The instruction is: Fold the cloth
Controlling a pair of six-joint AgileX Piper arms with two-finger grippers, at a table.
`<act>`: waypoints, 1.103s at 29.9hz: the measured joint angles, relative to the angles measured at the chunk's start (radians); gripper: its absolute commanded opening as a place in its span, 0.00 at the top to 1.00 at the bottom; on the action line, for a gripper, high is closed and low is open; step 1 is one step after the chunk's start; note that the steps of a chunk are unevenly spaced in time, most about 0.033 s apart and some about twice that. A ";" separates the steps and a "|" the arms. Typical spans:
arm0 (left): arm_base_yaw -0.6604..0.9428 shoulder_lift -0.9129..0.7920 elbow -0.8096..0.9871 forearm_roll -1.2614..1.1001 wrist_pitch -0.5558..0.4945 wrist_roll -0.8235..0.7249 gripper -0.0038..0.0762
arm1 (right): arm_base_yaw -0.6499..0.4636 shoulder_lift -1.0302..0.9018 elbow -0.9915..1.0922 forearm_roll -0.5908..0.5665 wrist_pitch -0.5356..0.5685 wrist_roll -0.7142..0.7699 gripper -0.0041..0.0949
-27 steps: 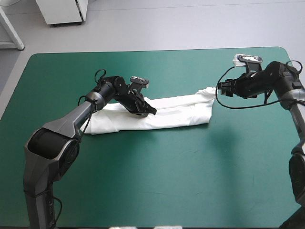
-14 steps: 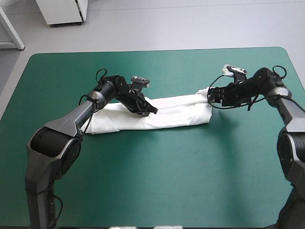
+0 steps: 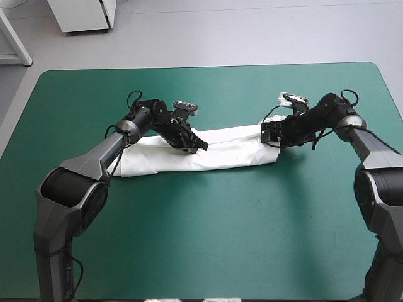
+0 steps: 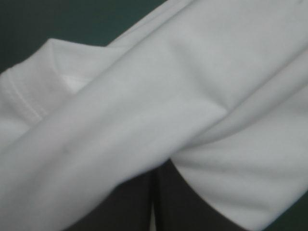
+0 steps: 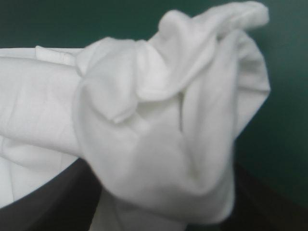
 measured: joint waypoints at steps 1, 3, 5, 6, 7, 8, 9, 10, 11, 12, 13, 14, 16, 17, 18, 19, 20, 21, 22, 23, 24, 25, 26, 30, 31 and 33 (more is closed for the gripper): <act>0.000 0.000 -0.001 0.000 0.001 0.001 0.96 | 0.000 0.002 -0.001 0.002 0.000 0.000 0.41; 0.000 0.001 -0.004 0.000 0.002 0.002 0.96 | 0.000 0.005 -0.001 0.012 -0.002 -0.001 0.50; 0.000 0.002 -0.008 0.002 0.005 0.003 0.96 | 0.000 0.011 -0.001 0.026 -0.004 -0.007 0.62; 0.000 0.002 -0.008 0.003 0.006 0.004 0.96 | 0.000 0.015 -0.001 0.035 -0.004 -0.011 0.69; 0.000 0.002 -0.008 0.003 0.006 0.004 0.96 | 0.000 0.018 -0.001 0.040 -0.006 -0.014 0.76; 0.000 0.002 -0.009 0.003 0.006 0.004 0.96 | 0.000 0.022 -0.001 0.045 -0.006 -0.019 0.83; 0.000 0.002 -0.009 0.003 0.006 0.004 0.96 | 0.000 0.025 -0.001 0.051 -0.007 -0.027 0.88; 0.000 0.002 -0.009 0.003 0.006 0.005 0.96 | 0.000 0.027 -0.001 0.057 -0.007 -0.035 0.95; 0.000 0.002 -0.009 0.003 0.006 0.004 0.96 | 0.000 0.031 -0.001 0.067 -0.006 -0.042 0.97; 0.000 0.002 -0.009 0.003 0.006 0.004 0.96 | 0.001 0.034 -0.001 0.080 -0.006 -0.051 0.97; 0.000 0.002 -0.009 0.003 0.006 0.004 0.96 | 0.001 0.034 -0.001 0.089 -0.005 -0.057 0.97; 0.000 0.002 -0.009 0.005 0.006 0.004 0.96 | 0.001 0.035 -0.001 0.097 -0.002 -0.062 0.97; -0.001 0.002 -0.009 0.011 0.006 0.003 0.96 | 0.001 0.038 -0.011 0.101 0.013 -0.068 0.97; -0.001 0.002 -0.009 0.011 0.006 0.002 0.96 | 0.001 0.042 -0.022 0.101 0.029 -0.070 0.97; -0.001 0.002 -0.009 0.011 0.006 -0.001 0.96 | 0.001 0.044 -0.036 0.100 0.049 -0.071 0.97; -0.001 0.002 -0.009 0.014 0.006 -0.004 0.96 | 0.001 0.045 -0.052 0.099 0.064 -0.069 0.97; -0.001 0.002 -0.009 0.016 0.006 -0.008 0.96 | 0.002 0.045 -0.071 0.097 0.083 -0.066 0.97; -0.001 0.002 -0.009 0.016 0.006 -0.010 0.96 | 0.002 0.044 -0.092 0.097 0.099 -0.062 0.97; -0.001 0.002 -0.010 0.017 0.006 -0.013 0.96 | 0.003 0.042 -0.110 0.097 0.109 -0.057 0.97; -0.001 0.002 -0.010 0.017 0.006 -0.017 0.96 | 0.005 0.039 -0.131 0.099 0.119 -0.052 0.97; -0.001 0.002 -0.010 0.017 0.006 -0.019 0.96 | 0.005 0.032 -0.150 0.100 0.128 -0.047 0.97; -0.001 0.002 -0.010 0.017 0.008 -0.022 0.96 | 0.006 0.026 -0.164 0.101 0.137 -0.042 0.97; -0.001 0.002 -0.010 0.018 0.008 -0.026 0.96 | 0.006 0.017 -0.181 0.104 0.147 -0.040 0.97; -0.001 0.002 -0.010 0.018 0.008 -0.035 0.96 | 0.008 -0.032 -0.222 0.132 0.172 -0.032 0.97; -0.001 0.002 -0.010 0.018 0.009 -0.037 0.96 | 0.009 -0.043 -0.228 0.139 0.179 -0.031 0.97; -0.001 0.002 -0.010 0.018 0.009 -0.038 0.96 | 0.010 -0.058 -0.237 0.147 0.190 -0.030 0.97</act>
